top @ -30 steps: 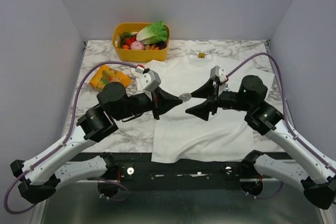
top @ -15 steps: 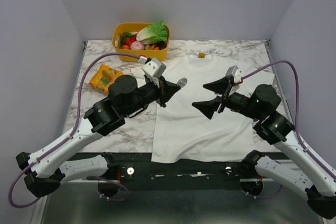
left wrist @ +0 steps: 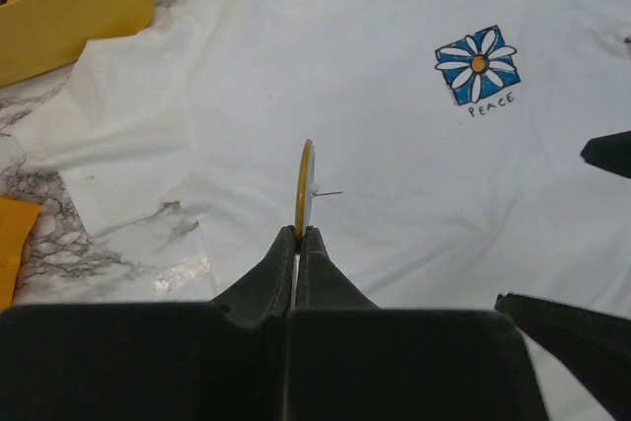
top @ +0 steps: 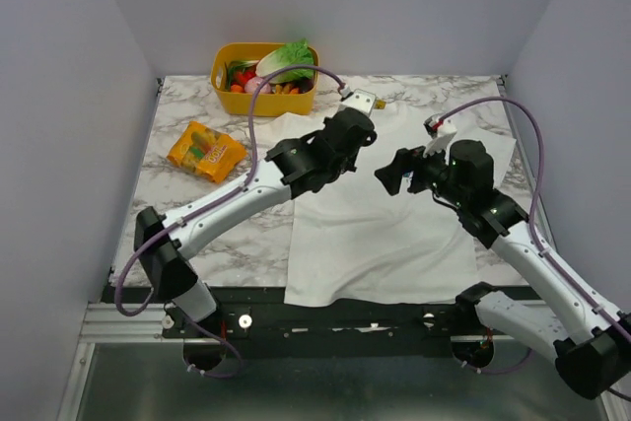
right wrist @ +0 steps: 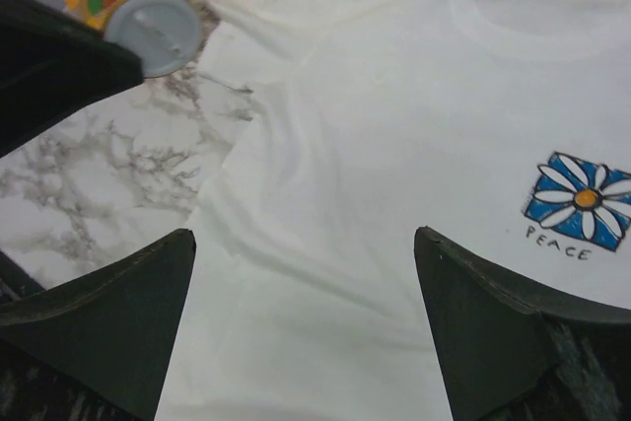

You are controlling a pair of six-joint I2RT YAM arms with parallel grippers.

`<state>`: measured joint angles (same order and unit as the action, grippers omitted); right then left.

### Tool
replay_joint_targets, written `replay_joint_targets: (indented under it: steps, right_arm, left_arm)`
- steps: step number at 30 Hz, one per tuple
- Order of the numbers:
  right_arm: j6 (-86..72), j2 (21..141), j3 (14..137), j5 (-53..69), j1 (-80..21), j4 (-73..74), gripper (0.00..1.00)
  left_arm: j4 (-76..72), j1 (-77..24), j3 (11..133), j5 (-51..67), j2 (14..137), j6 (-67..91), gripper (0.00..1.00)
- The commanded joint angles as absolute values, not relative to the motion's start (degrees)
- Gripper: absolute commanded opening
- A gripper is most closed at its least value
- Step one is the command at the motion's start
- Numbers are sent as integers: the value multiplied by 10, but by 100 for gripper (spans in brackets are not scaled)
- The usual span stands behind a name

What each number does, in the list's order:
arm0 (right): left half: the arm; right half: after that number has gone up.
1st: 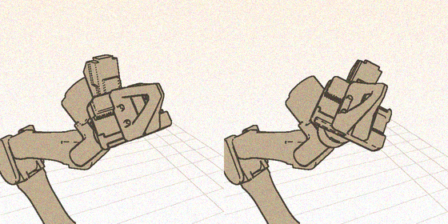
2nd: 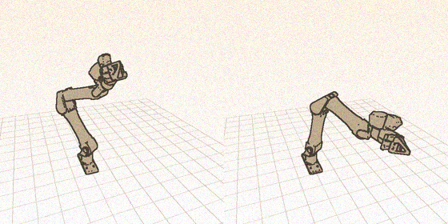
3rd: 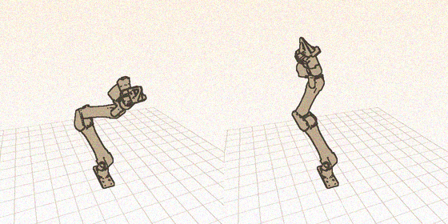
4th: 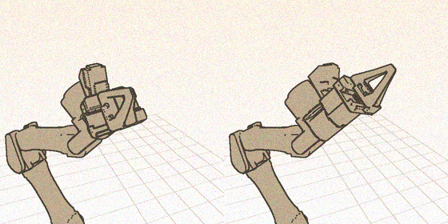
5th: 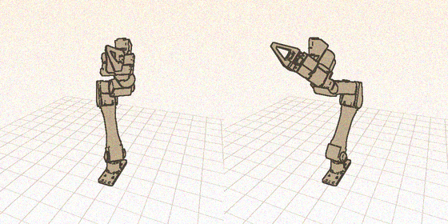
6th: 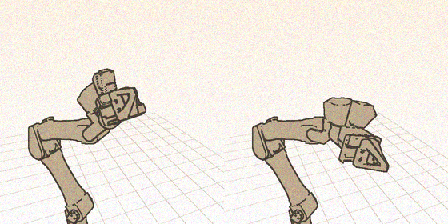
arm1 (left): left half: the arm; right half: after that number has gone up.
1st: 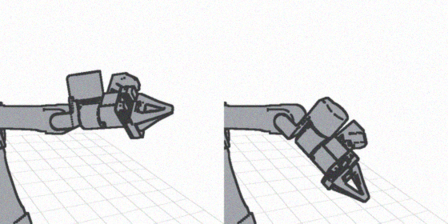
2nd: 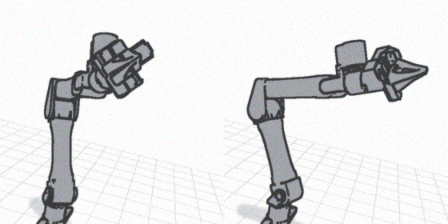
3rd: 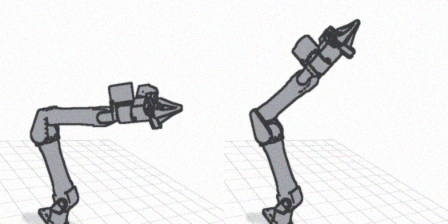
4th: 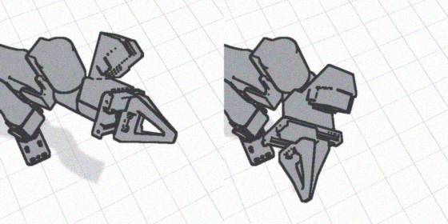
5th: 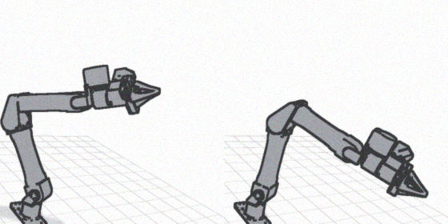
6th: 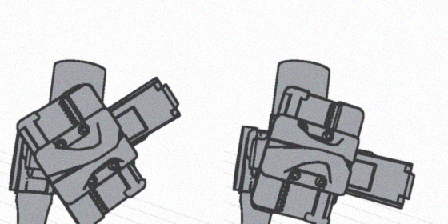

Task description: Pin the brooch onto the clothing

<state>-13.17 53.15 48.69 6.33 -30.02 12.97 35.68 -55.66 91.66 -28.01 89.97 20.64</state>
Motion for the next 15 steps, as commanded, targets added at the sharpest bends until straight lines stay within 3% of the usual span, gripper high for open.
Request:
replay_joint_targets:
  steps: [1,6,15]
  right_arm:
    - [-175,560,444,145,-185,153,100]
    - [-199,611,401,251,-62,128,100]
    - [-222,670,388,273,-11,108,100]
  left_arm:
    - [410,-541,974,-318,975,202,0]
    - [421,-505,1043,-296,1066,181,0]
    - [448,-461,1155,-339,1227,142,0]
